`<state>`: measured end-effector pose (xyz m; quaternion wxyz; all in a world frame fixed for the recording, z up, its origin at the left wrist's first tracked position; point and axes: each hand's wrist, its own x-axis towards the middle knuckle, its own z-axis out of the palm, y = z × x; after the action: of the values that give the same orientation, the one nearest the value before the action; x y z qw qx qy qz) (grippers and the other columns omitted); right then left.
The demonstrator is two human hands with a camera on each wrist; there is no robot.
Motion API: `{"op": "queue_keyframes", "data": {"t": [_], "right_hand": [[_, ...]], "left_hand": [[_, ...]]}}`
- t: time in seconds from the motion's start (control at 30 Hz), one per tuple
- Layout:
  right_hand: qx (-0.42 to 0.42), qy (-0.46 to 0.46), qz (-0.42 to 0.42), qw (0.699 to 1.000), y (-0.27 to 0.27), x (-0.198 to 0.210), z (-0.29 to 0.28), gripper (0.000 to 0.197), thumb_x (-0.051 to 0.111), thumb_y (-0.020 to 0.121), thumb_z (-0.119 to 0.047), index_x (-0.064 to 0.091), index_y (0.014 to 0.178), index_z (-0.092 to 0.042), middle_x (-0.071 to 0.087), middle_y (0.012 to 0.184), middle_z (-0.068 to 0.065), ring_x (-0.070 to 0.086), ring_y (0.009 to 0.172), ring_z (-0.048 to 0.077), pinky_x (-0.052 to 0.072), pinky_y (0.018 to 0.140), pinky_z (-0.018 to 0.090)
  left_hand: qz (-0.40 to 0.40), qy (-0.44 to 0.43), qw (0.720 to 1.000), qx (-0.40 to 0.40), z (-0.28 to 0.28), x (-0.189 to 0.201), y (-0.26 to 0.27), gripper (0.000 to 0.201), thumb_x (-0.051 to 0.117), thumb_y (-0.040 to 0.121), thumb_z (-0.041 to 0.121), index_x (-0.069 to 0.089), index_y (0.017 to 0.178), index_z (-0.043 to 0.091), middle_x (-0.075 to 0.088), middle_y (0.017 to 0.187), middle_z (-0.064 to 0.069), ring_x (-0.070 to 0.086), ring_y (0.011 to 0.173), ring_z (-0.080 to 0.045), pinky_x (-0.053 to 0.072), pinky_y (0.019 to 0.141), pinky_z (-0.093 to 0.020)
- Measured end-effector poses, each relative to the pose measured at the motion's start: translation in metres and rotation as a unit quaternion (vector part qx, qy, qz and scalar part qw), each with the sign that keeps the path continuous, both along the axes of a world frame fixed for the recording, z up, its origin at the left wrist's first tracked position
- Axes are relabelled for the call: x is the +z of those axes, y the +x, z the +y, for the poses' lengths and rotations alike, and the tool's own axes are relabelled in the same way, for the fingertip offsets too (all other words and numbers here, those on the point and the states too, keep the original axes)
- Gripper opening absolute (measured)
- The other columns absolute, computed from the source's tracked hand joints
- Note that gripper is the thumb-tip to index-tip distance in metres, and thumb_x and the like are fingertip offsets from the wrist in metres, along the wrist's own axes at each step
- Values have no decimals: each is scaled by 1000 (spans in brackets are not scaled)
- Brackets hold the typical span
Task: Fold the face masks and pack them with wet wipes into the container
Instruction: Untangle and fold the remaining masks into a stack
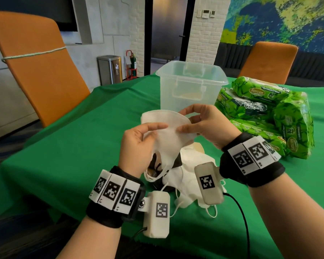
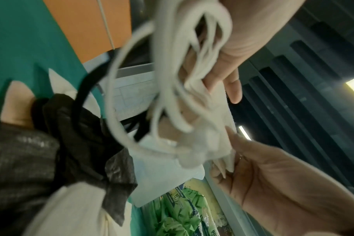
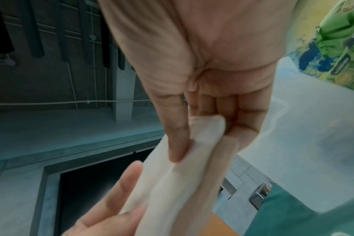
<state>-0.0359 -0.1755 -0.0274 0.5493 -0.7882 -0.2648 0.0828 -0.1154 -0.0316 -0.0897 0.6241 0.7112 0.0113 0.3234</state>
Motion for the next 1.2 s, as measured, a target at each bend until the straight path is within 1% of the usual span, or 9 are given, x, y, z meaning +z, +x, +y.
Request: {"op": "queue_keyframes", "data": {"t": [0.07, 0.17, 0.33, 0.47, 0.53, 0.77, 0.97, 1.1, 1.2], "right_hand": [[4, -9, -6, 1000, 1, 1, -3, 27, 75, 68, 2, 63, 85, -16, 67, 76, 21, 61, 63, 25, 54, 68, 37], [6, 16, -21, 1000, 1, 0, -1, 27, 77, 65, 4, 65, 81, -14, 66, 63, 10, 59, 53, 17, 53, 58, 29], [18, 34, -44, 998, -2, -2, 1, 29, 75, 66, 8, 62, 78, -15, 64, 55, 2, 56, 46, 11, 48, 48, 21], [-8, 19, -124, 992, -5, -8, 7, 22, 78, 69, -8, 67, 68, -27, 69, 68, 3, 62, 60, 22, 56, 63, 37], [-12, 19, -140, 990, -8, -10, 9, 20, 77, 72, -14, 67, 67, -30, 66, 59, -5, 61, 55, 16, 54, 59, 34], [-15, 60, -196, 979, -16, -13, 13, 28, 72, 76, -4, 70, 86, -30, 69, 77, -5, 63, 67, 7, 52, 64, 24], [-1, 95, -205, 974, -18, -11, 13, 28, 69, 76, 4, 71, 80, -23, 68, 70, -6, 62, 55, 2, 49, 50, 16], [1, 91, -241, 966, -15, -13, 15, 19, 72, 70, -4, 71, 75, -22, 67, 75, -5, 64, 69, 10, 50, 63, 20], [-8, 55, -264, 963, -13, -14, 14, 28, 76, 67, -3, 68, 69, -30, 65, 85, -3, 57, 80, -3, 40, 69, 9]], "left_hand": [[-6, -37, 999, -15, -1, 2, 0, 41, 53, 88, -6, 70, 84, 30, 70, 76, 18, 60, 69, -4, 48, 69, -16], [-18, -66, 997, -42, -5, 5, 0, 33, 59, 85, -6, 69, 86, 25, 70, 80, 23, 62, 81, 9, 46, 69, -8], [-41, -56, 997, -46, -3, 1, 0, 34, 67, 79, -4, 68, 85, 30, 70, 83, 23, 61, 88, 9, 45, 75, -8], [-75, -55, 996, -10, -4, -3, 2, 65, 68, 77, -8, 52, 115, 42, 55, 121, 22, 53, 117, -3, 44, 99, -25], [-77, -47, 996, 10, -3, -3, 3, 75, 69, 76, -7, 43, 120, 48, 47, 128, 22, 47, 124, -5, 40, 103, -26], [-72, -61, 995, 17, 1, 1, -2, 41, 64, 80, -8, 56, 93, 30, 62, 96, 7, 61, 90, -11, 50, 85, -32], [-88, -77, 993, 7, 7, 4, -5, 42, 70, 72, 1, 57, 89, 37, 66, 100, -12, 64, 88, -23, 53, 83, -42], [-74, -68, 995, 3, 10, 3, -3, 35, 70, 69, 10, 61, 78, 43, 69, 91, -1, 66, 90, -25, 52, 86, -48], [-52, -68, 996, -1, 11, 0, -1, 35, 73, 73, 1, 66, 74, 35, 72, 82, 7, 67, 84, -18, 53, 84, -43]]}}
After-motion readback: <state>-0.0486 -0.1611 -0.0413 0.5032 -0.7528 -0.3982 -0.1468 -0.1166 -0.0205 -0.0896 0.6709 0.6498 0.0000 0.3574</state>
